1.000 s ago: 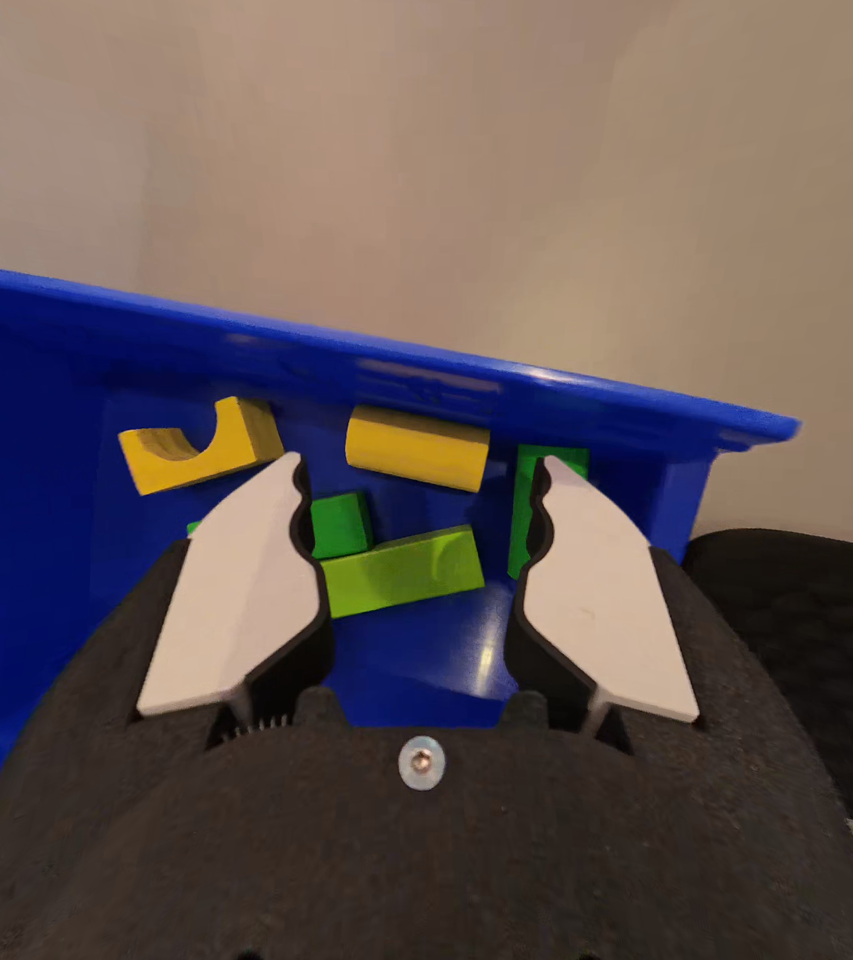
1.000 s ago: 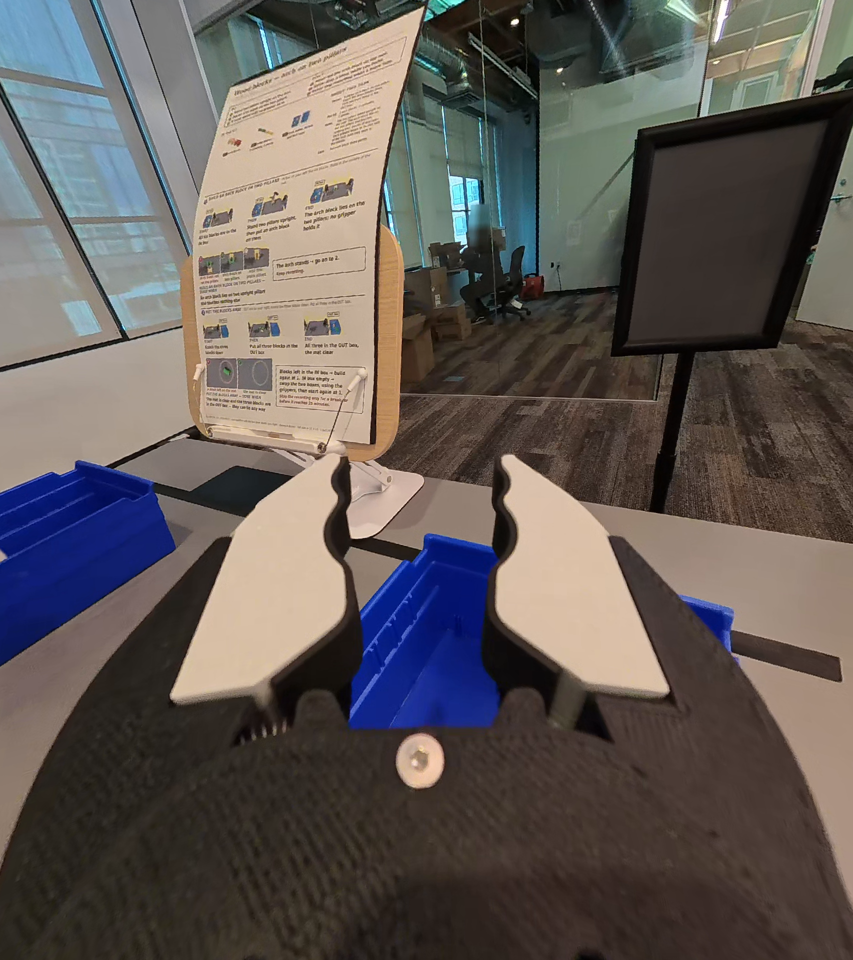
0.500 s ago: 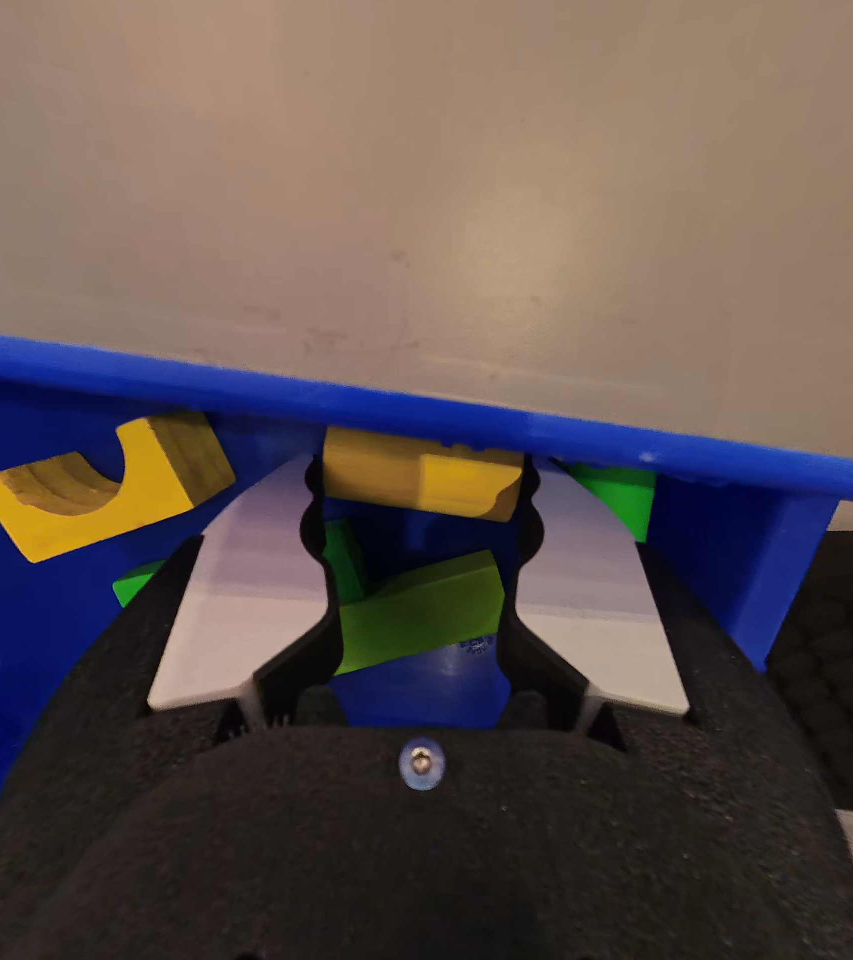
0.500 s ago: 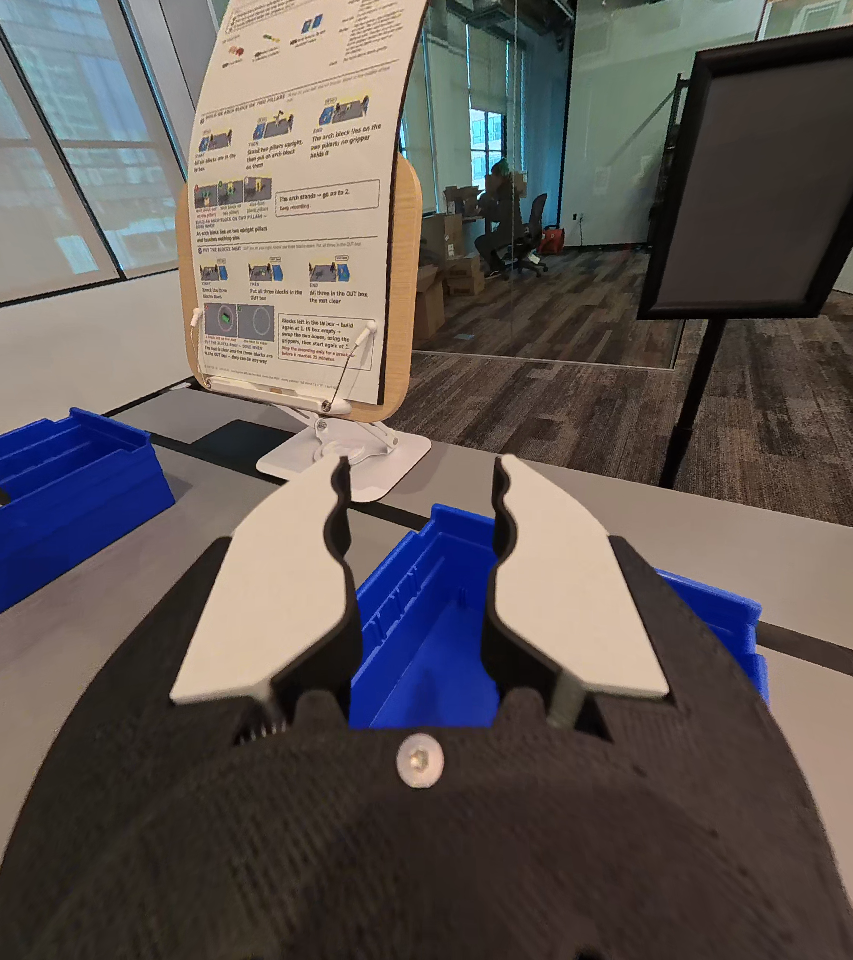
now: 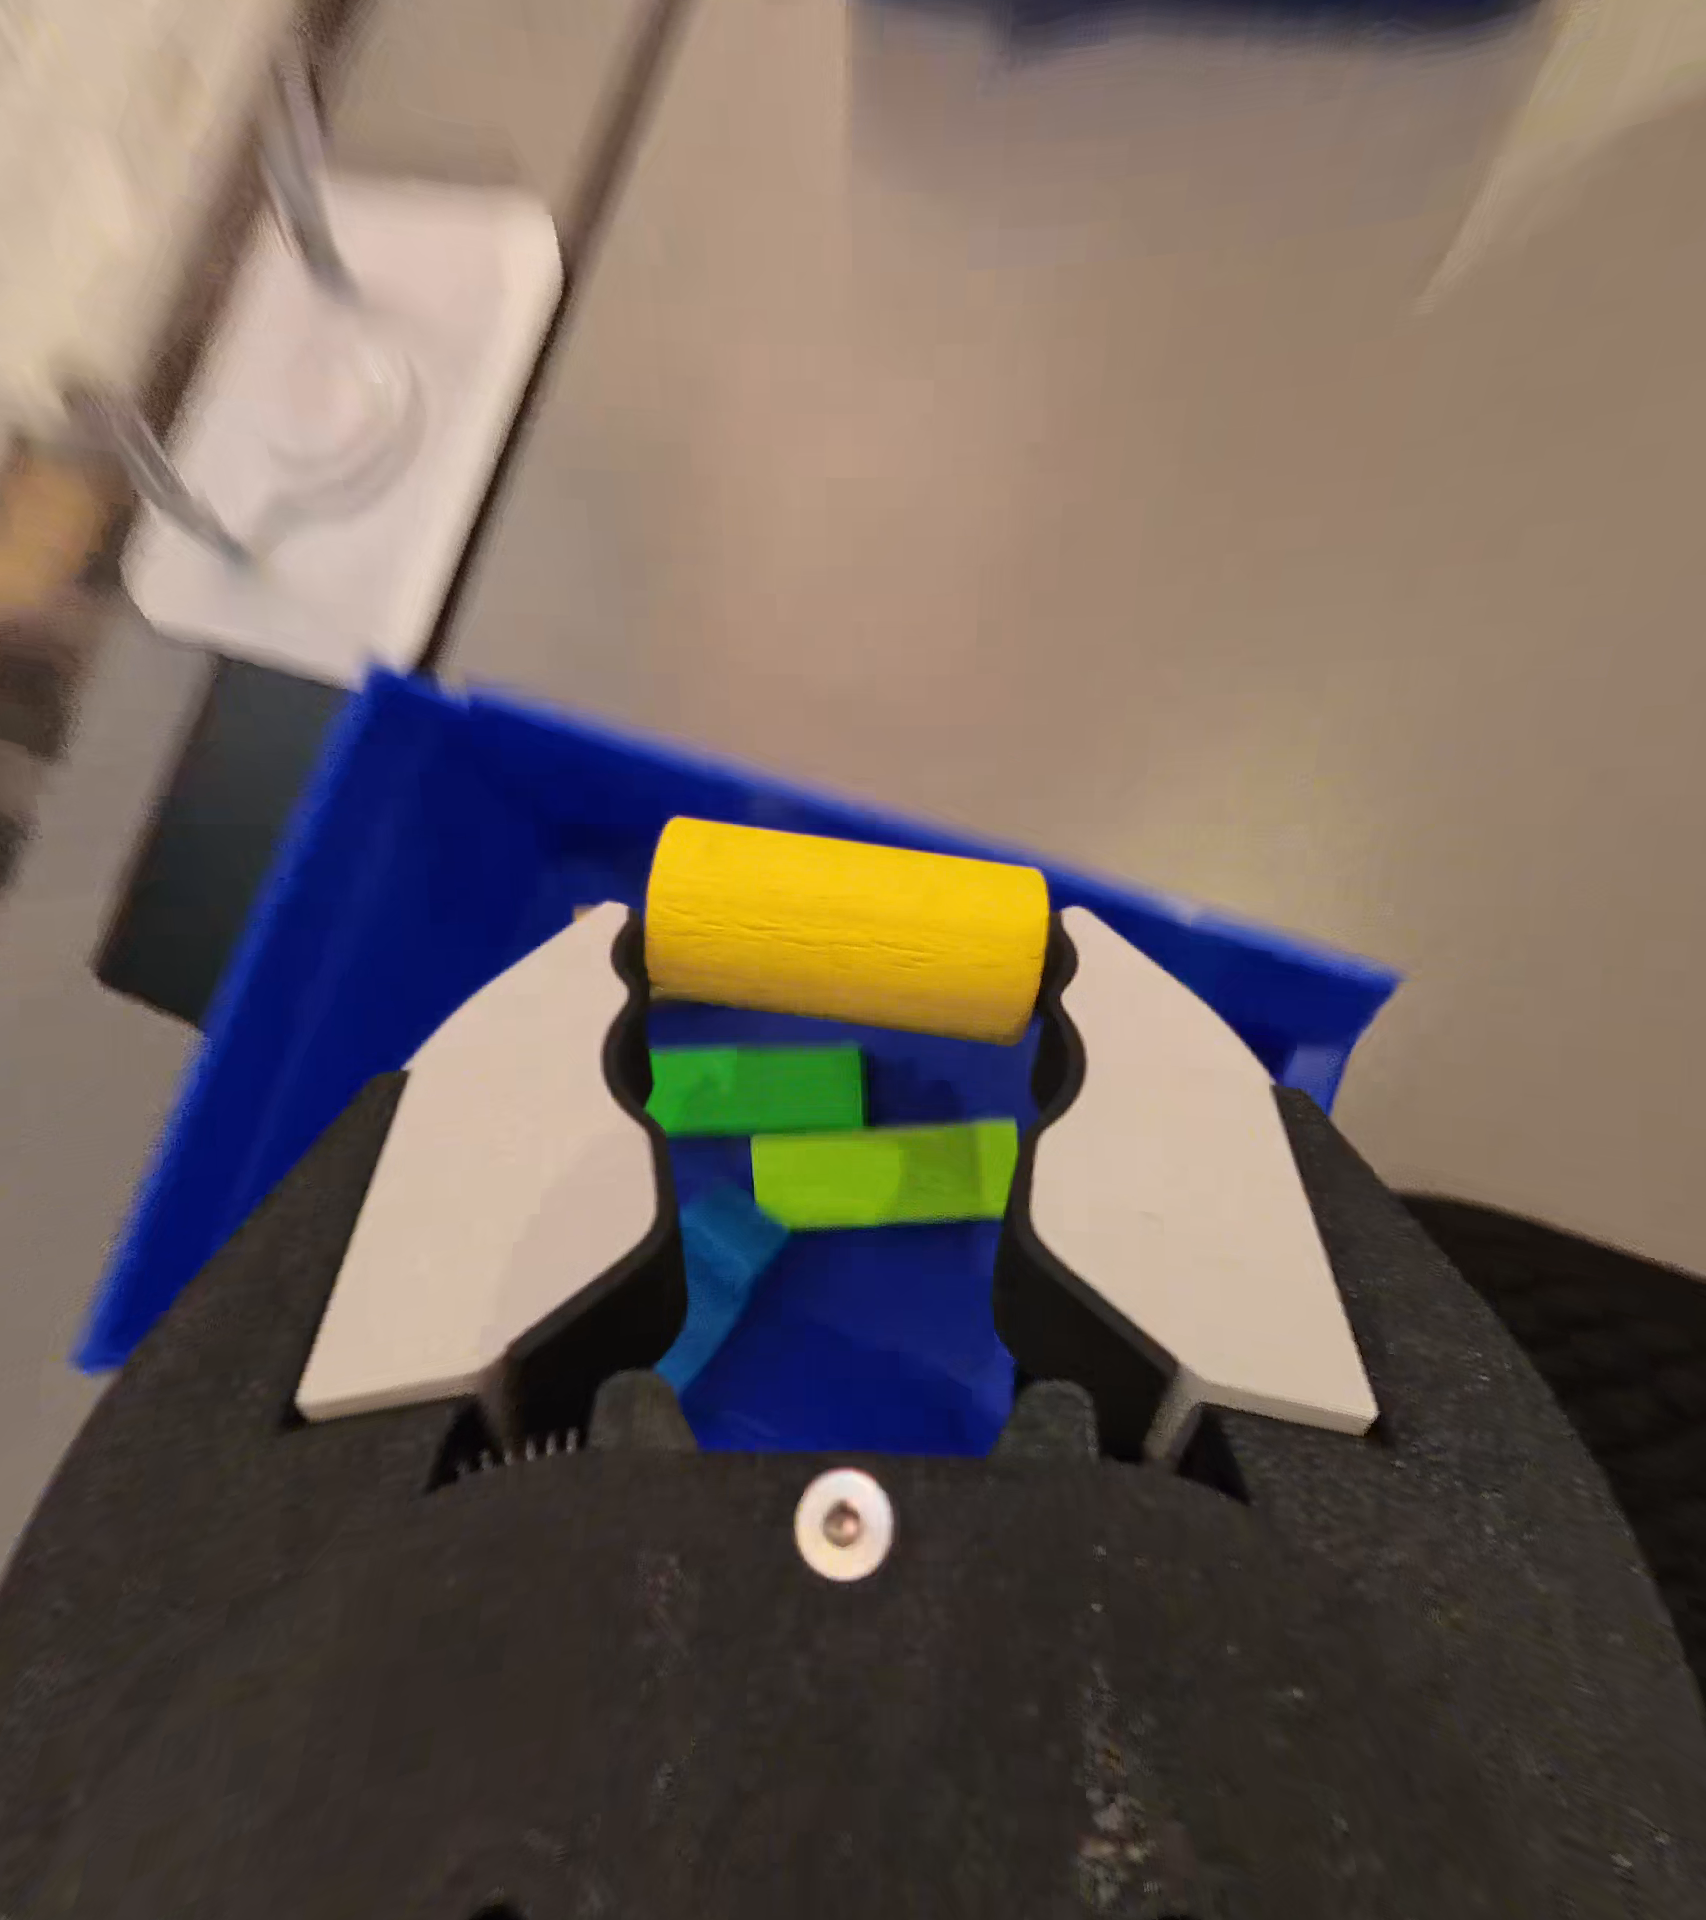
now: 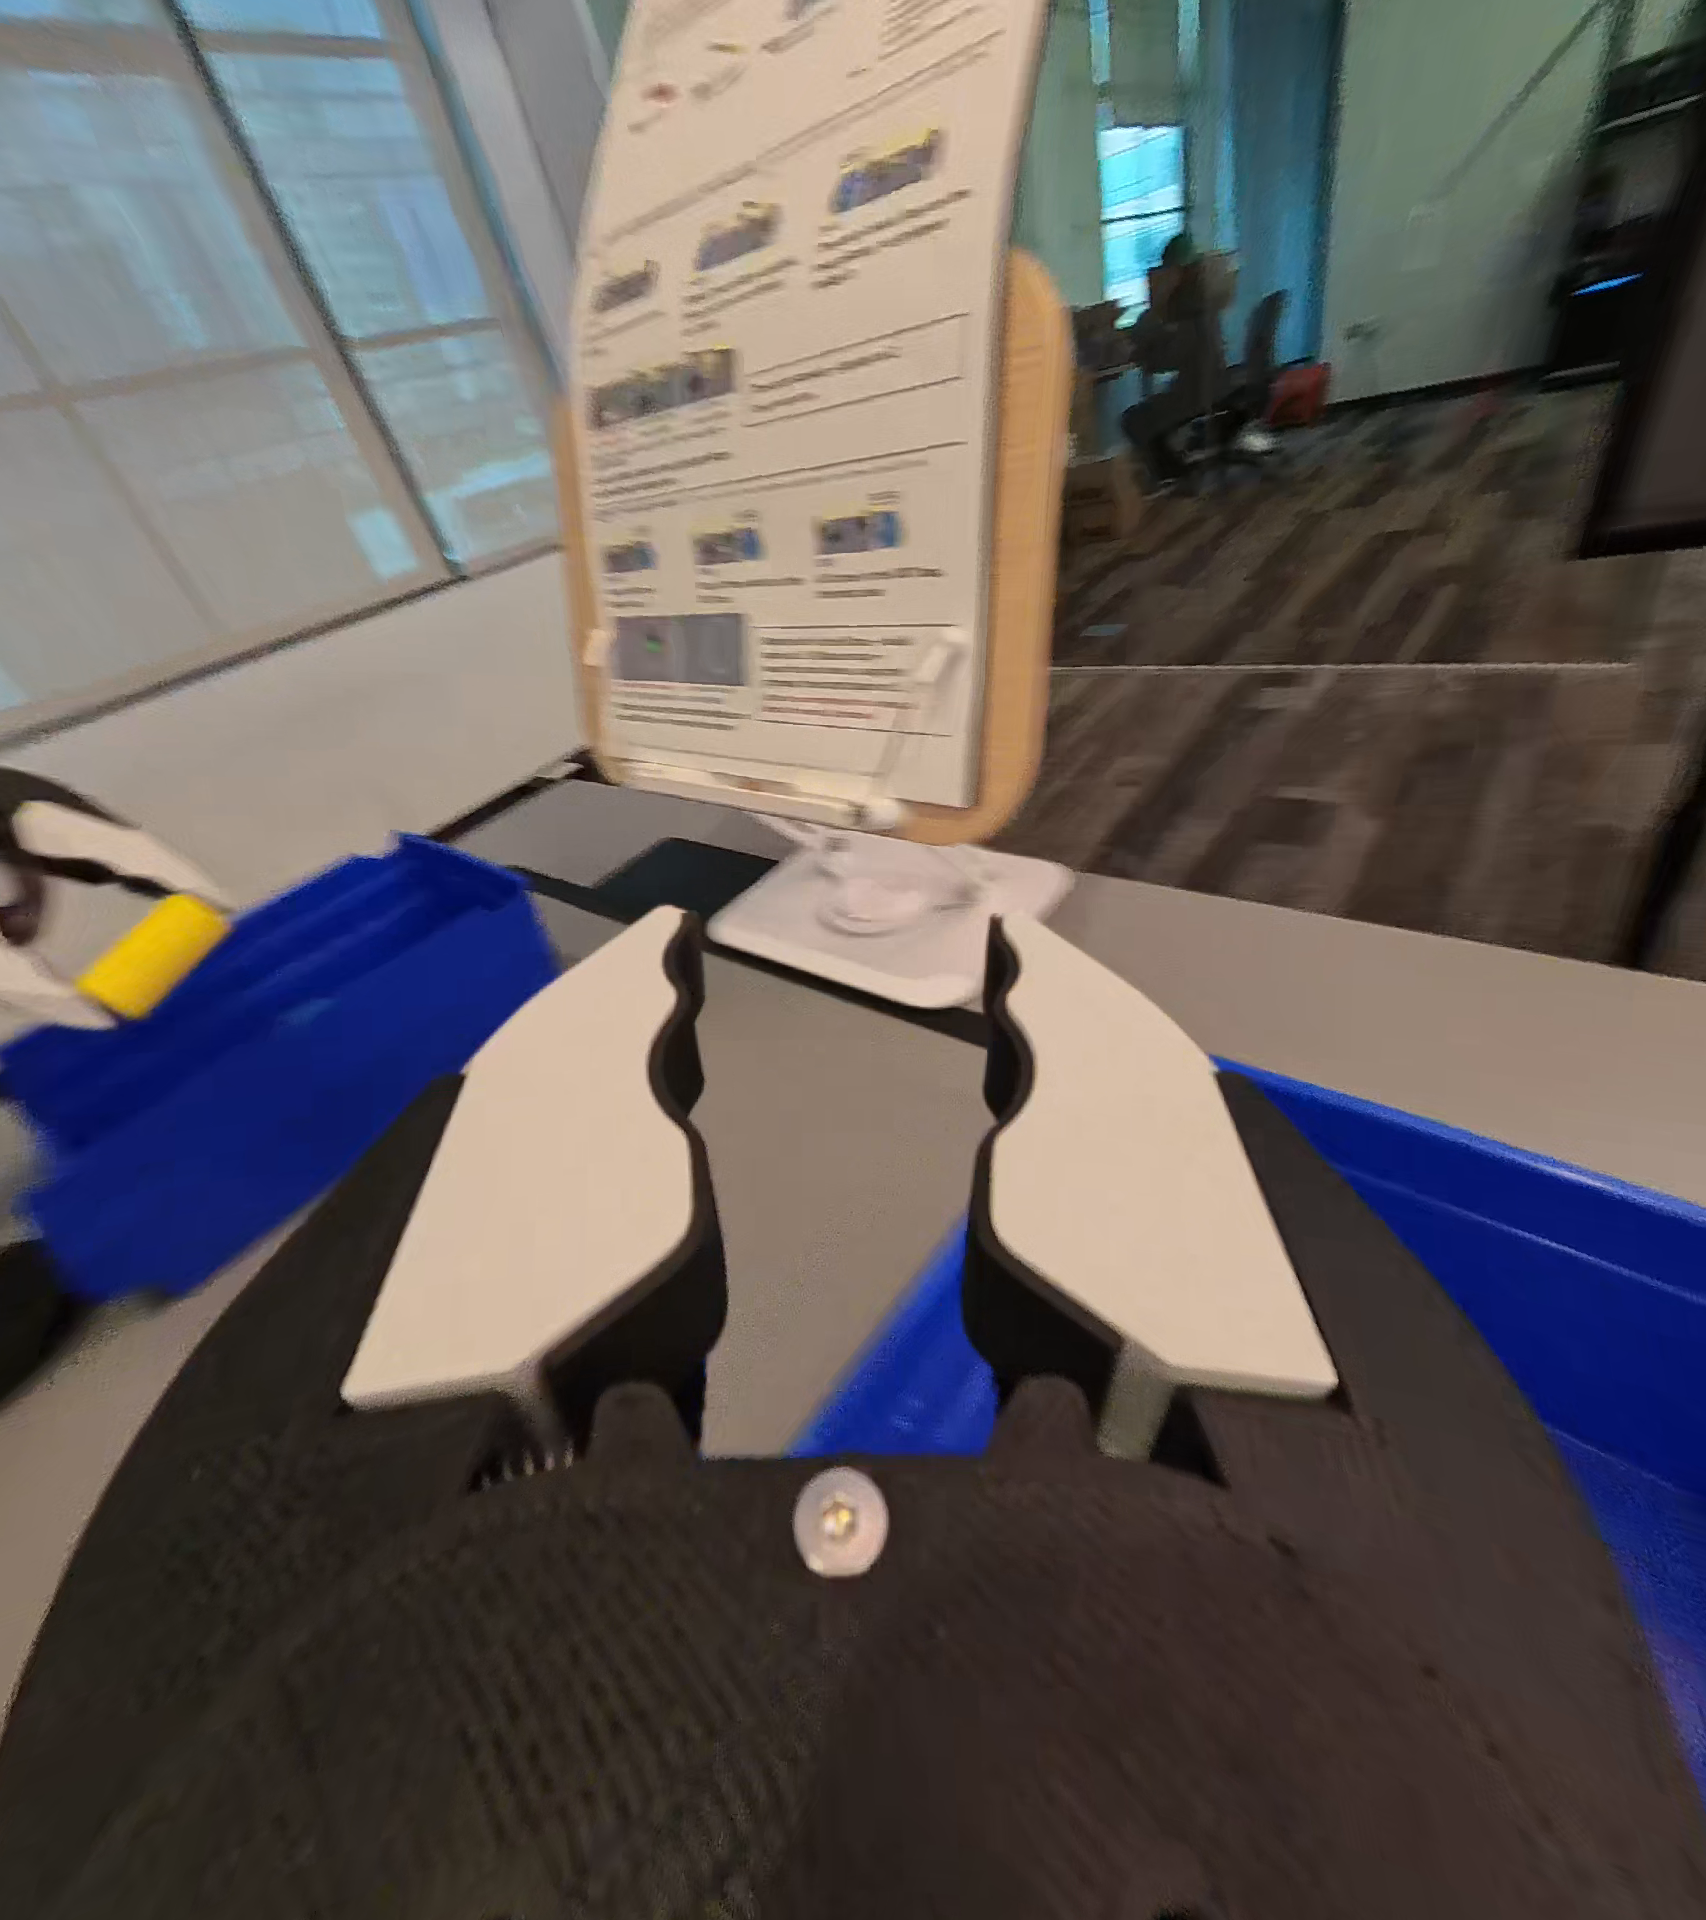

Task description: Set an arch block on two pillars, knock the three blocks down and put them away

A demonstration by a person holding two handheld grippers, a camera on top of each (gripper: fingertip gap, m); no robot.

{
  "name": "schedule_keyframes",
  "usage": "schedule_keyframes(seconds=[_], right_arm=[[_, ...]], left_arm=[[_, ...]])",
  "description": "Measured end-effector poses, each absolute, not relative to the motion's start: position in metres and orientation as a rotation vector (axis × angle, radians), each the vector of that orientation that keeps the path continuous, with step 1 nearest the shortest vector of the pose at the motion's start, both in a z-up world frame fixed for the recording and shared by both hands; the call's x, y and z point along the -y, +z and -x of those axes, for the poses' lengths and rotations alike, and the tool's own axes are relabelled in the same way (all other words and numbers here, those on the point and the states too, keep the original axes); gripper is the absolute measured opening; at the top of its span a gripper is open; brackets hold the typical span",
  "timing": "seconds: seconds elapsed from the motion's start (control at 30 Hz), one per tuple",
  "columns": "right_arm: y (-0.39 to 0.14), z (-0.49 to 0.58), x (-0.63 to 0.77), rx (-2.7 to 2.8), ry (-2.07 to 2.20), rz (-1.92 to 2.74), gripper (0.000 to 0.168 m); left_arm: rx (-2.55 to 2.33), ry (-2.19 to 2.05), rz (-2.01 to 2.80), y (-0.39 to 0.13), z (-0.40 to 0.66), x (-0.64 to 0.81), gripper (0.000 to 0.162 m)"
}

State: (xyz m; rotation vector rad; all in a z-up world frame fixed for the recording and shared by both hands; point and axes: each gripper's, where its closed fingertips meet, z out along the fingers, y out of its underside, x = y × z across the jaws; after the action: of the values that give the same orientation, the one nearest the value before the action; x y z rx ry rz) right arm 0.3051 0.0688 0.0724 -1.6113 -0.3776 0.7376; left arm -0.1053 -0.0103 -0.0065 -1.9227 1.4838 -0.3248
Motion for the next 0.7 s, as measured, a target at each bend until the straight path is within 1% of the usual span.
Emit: schedule_keyframes(seconds=[0.13,0.23,0.27,0.37,0.5,0.53,0.57,0.6,0.7], right_arm=[[0.098,-0.218,-0.025,0.478,1.257,1.513,0.052],[0.104,-0.151,0.022,0.625,1.668,1.466,0.046],[0.099,-0.131,0.038,0.686,1.773,1.483,0.043],[0.083,-0.087,0.074,0.803,1.995,1.526,0.043],[0.080,-0.064,0.112,0.920,2.255,1.465,0.044],[0.086,-0.067,0.117,0.923,2.345,1.408,0.037],[0.088,-0.069,0.120,0.931,2.390,1.378,0.031],[0.088,-0.070,0.121,0.948,2.390,1.369,0.029],[0.086,-0.070,0.126,0.993,2.395,1.365,0.031]], left_arm=[[-1.510,-0.418,1.598,0.065,0.045,0.045,0.072],[-1.570,-0.450,1.401,0.088,-0.002,0.073,0.072],[-1.599,-0.464,1.353,0.090,-0.016,0.082,0.072],[-1.659,-0.465,1.244,0.088,-0.051,0.101,0.072],[-1.732,-0.490,1.170,0.082,-0.078,0.116,0.072],[-1.731,-0.502,1.165,0.082,-0.080,0.117,0.072],[-1.727,-0.519,1.159,0.084,-0.082,0.118,0.072],[-1.733,-0.544,1.157,0.084,-0.083,0.120,0.072],[-1.757,-0.559,1.155,0.081,-0.084,0.124,0.072]])
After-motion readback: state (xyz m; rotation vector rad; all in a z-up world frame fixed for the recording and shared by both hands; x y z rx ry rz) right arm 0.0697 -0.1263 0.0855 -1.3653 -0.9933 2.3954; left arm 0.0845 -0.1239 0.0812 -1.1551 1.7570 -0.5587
